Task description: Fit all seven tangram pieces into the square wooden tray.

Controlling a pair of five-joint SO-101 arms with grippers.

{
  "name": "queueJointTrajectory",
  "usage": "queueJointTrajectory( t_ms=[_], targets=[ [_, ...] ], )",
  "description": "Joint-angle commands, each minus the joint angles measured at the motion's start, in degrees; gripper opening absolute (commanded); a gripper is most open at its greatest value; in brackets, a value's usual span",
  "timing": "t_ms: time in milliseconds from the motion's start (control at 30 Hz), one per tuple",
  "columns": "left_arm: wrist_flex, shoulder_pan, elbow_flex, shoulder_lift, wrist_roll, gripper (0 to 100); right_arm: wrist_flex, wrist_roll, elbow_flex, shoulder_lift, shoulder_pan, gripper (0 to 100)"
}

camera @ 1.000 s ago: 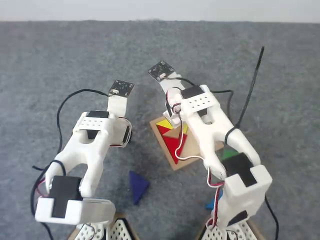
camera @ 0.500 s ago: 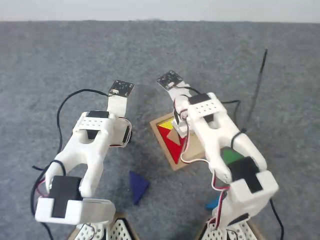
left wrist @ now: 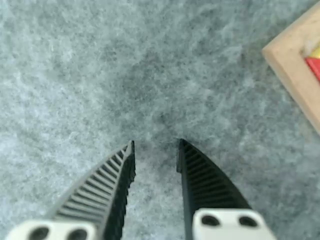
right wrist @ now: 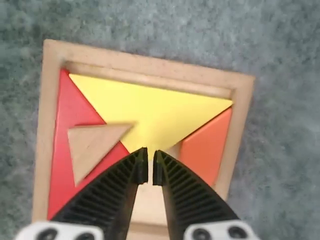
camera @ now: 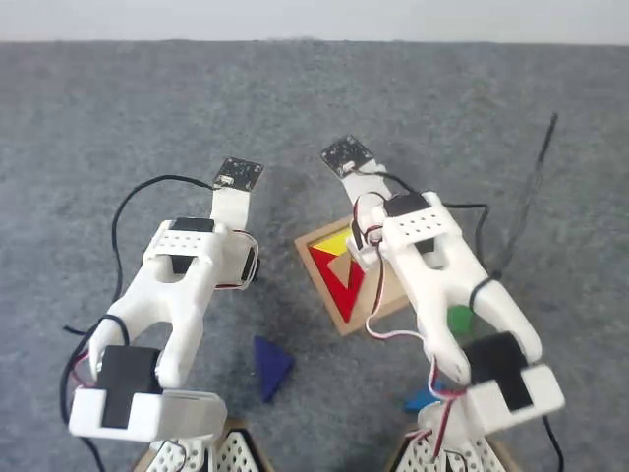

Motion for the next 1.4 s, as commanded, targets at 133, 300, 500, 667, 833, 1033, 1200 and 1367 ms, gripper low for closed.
queueJointTrajectory(
  t_ms=[133,300,500,667,833,1033,1200,1367],
  targets=[
    [-1.2,0.7,-0.8,0.1,-0.2,14,-1.0,-0.5,-9.3,11.5,0.4,4.4],
    [-1.2,0.7,-0.8,0.1,-0.2,14,-0.3,-0.5,-14.3,15.5,0.0,4.4],
    [-1.2,0.7,-0.8,0.1,-0.2,14,1.0,-1.2,-14.4,8.1,-0.4,4.2],
    [-1.2,0.7,-0.8,0.1,-0.2,14,1.4,-2.5,-6.6,-3.7,-6.3,4.4],
    [-1.2,0.7,-0.8,0.1,-0.2,14,-0.7,-2.9,5.1,-10.7,-2.7,4.3],
    [-1.1,0.7,-0.8,0.1,-0.2,14,-2.0,-2.3,9.3,-12.5,9.5,4.4],
    [-1.1,0.7,-0.8,0.1,-0.2,14,-3.0,-0.2,9.3,-9.5,10.6,4.4],
    [-1.1,0.7,-0.8,0.1,-0.2,14,-7.3,0.1,8.5,-2.7,10.3,4.4]
  ],
)
